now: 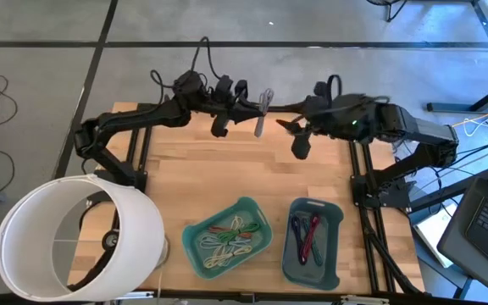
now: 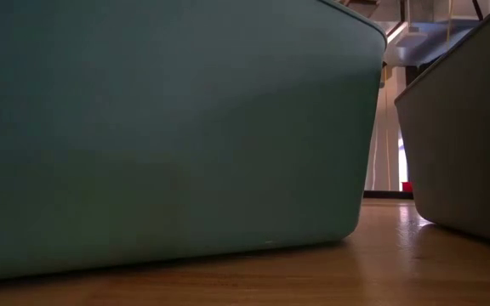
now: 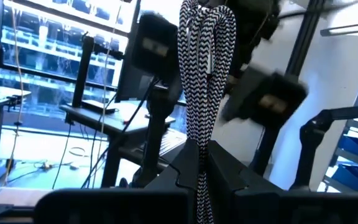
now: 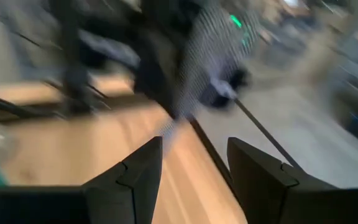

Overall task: Pick & Place USB Port
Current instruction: Put the gray patterned charger cable into the green bin

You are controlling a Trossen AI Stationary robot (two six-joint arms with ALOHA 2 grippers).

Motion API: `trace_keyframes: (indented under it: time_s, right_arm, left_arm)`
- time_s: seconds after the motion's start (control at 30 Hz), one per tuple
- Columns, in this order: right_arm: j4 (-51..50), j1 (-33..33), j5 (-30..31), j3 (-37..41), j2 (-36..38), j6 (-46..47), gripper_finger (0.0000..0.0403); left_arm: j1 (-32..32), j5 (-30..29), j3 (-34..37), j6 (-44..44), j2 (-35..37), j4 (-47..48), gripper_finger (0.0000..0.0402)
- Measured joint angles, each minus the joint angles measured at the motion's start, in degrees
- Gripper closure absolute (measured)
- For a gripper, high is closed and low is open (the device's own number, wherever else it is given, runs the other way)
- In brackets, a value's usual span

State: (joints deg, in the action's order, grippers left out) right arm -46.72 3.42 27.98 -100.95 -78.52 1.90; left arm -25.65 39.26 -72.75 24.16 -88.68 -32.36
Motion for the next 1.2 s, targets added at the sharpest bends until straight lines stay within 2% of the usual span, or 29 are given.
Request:
trace_keyframes:
  time_s: [0.07, 0.17, 0.5, 0.67, 0.93, 1.07, 1.2]
  right_arm:
    - [4.92, -1.10, -5.66, 0.00, 0.42, -2.77, 0.0219]
    - [8.32, -2.95, -9.80, 0.00, 0.54, -3.93, 0.0219]
    - [10.72, -6.39, -13.31, 0.00, -0.34, -3.75, 0.0219]
    - [13.73, -7.94, -18.76, 0.00, -2.23, -3.66, 0.0219]
    - [16.97, -8.54, -21.71, 0.00, -5.13, -3.96, 0.0220]
    - [18.57, -8.56, -22.03, 0.00, -5.71, -5.22, 0.0242]
    - [18.78, -8.59, -22.03, 0.00, -5.86, -5.49, 0.0302]
  left_arm:
    - [0.00, 0.36, 0.00, 0.04, 0.02, -0.38, 0.0397]
    - [0.00, 0.36, 0.00, -0.52, 0.02, -0.45, 0.0397]
    - [0.22, 0.95, -0.02, -0.31, 0.04, -4.06, 0.0398]
    - [0.44, 1.03, -0.02, -0.30, 0.04, -4.67, 0.0398]
    - [0.44, 2.47, -0.02, 0.57, 0.07, -6.09, 0.0398]
    - [0.42, 2.74, -0.02, 0.59, 0.07, -6.09, 0.0398]
    - [0.44, 2.98, -0.02, 0.61, 0.07, -6.06, 0.0398]
